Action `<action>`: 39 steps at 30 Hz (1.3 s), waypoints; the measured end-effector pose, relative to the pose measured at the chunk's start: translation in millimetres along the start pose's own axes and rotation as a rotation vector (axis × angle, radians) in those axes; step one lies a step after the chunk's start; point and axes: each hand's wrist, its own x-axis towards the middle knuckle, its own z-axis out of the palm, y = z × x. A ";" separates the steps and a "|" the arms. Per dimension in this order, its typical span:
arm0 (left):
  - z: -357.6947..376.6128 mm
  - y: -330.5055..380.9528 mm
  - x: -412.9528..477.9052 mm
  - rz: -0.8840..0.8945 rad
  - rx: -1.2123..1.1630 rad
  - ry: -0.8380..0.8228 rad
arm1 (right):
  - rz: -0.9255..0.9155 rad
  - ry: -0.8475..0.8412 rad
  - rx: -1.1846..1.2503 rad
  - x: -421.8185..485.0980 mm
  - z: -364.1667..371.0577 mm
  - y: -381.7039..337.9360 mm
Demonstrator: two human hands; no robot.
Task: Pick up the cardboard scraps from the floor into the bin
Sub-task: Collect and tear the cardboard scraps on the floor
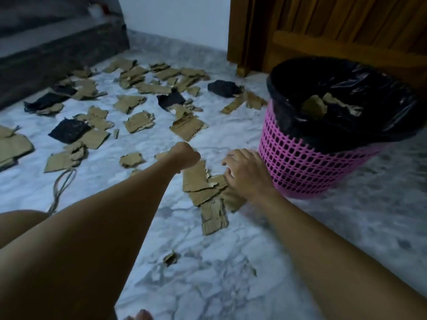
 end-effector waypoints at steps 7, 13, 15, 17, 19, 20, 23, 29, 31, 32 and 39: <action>50.6 -92.7 -12.9 -0.072 0.303 -0.193 | 0.466 -0.528 0.209 -25.3 87.3 -44.3; 60.4 -120.0 -63.7 -0.220 0.330 -0.446 | 0.479 -0.598 0.108 -45.5 119.6 -59.6; 73.0 -131.3 -76.2 -0.233 0.348 -0.501 | 0.485 -0.537 0.148 -48.7 122.5 -57.5; 90.8 -143.6 -85.0 -0.206 0.343 -0.465 | 0.495 -0.501 0.227 -50.4 124.3 -52.9; 103.6 -153.9 -91.0 -0.165 0.312 -0.381 | 0.524 -0.486 0.313 -50.0 123.8 -50.4; 107.5 -157.3 -93.4 -0.158 0.288 -0.350 | 0.544 -0.478 0.353 -49.6 123.3 -50.1; 111.3 -163.8 -95.5 -0.174 0.213 -0.311 | 0.575 -0.451 0.418 -48.3 117.1 -47.7; 99.3 -162.0 -81.5 -0.279 -0.093 -0.034 | 0.633 -0.206 0.557 -47.0 105.3 -35.8; 93.7 -156.4 -67.9 -0.307 -0.126 0.067 | 0.720 -0.146 0.548 -42.0 97.8 -29.1; 91.4 -153.5 -59.0 -0.328 -0.144 0.114 | 0.768 -0.145 0.523 -39.0 94.7 -24.8; 105.2 -172.4 -24.7 -0.530 -0.089 0.183 | 0.880 -0.580 0.299 -37.3 103.1 -9.2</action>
